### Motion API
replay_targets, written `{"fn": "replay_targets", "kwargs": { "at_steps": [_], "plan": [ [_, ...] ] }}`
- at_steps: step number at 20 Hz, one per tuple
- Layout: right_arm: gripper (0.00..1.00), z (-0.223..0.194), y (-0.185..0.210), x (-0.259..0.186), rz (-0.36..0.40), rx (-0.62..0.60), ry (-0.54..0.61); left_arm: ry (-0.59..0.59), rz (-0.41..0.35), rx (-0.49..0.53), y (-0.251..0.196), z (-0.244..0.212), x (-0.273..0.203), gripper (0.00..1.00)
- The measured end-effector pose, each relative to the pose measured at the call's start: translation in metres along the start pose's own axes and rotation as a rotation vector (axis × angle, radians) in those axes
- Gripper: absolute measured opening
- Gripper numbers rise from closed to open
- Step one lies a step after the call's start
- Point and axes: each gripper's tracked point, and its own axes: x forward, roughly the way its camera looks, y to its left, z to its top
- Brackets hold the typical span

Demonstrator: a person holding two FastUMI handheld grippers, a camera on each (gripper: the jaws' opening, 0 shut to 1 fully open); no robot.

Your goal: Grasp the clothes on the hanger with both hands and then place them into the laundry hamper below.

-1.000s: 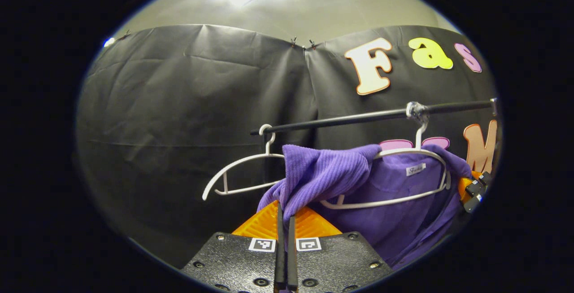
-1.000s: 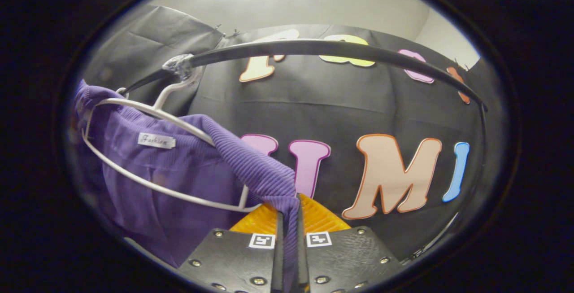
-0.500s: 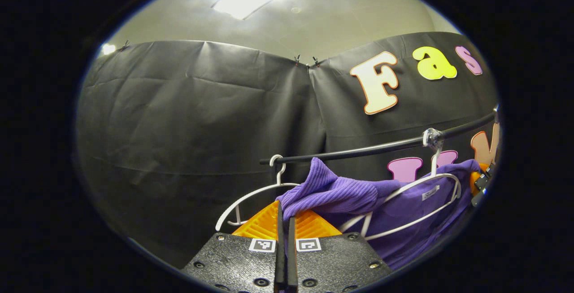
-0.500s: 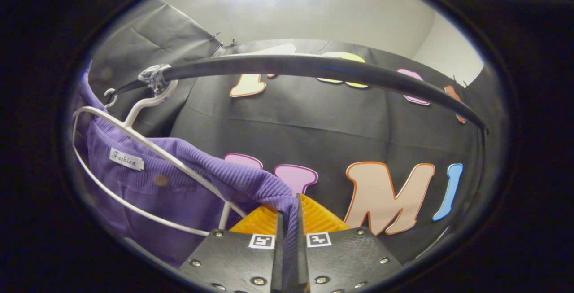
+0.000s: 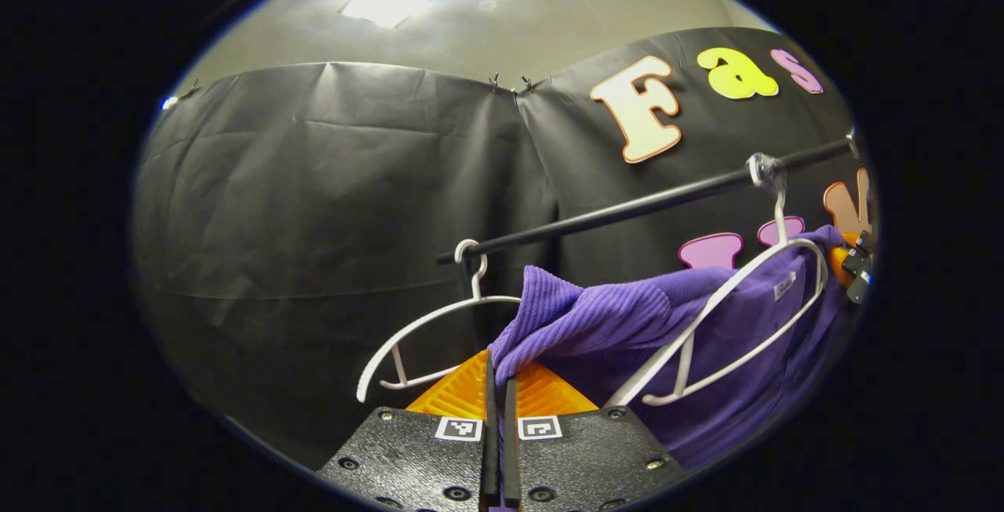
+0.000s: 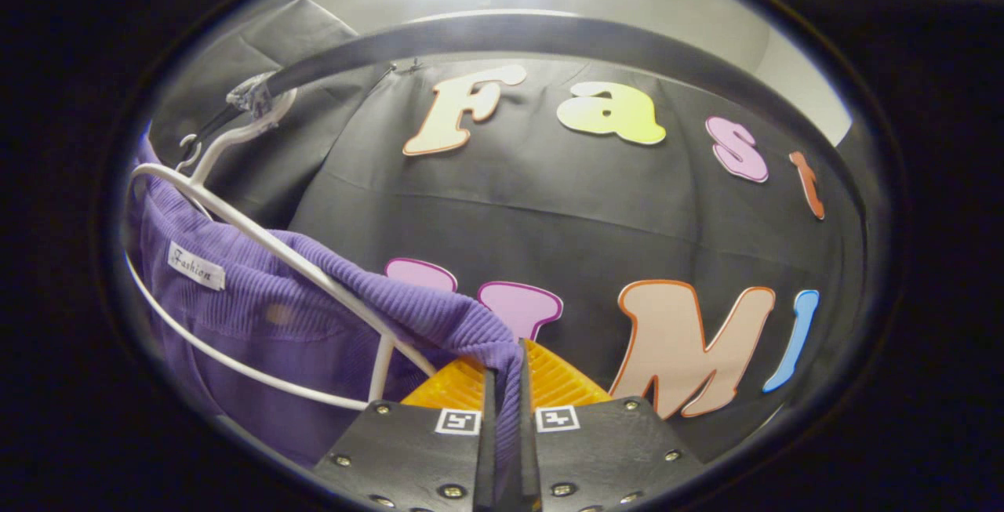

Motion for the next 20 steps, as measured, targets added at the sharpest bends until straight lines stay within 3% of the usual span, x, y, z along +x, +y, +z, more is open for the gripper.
{"fn": "replay_targets", "kwargs": {
  "at_steps": [7,8,9,10,20],
  "plan": [
    [0.11,-0.028,0.009,0.008,0.046,-0.04,0.03,0.108,-0.003,-0.035,-0.007,-0.057,0.002,0.0],
    [0.11,-0.034,0.009,0.007,0.049,-0.051,0.043,0.118,-0.006,-0.029,-0.011,-0.062,0.0,0.05],
    [0.11,-0.042,0.008,0.009,0.052,-0.057,0.058,0.127,-0.01,-0.023,-0.015,-0.067,-0.003,0.0],
    [0.11,-0.05,0.006,0.011,0.053,-0.057,0.072,0.131,-0.015,-0.018,-0.019,-0.071,-0.006,0.02],
    [0.11,-0.104,-0.015,-0.032,0.044,-0.046,0.204,0.185,-0.076,-0.025,-0.058,-0.096,-0.031,0.02]
  ]
}}
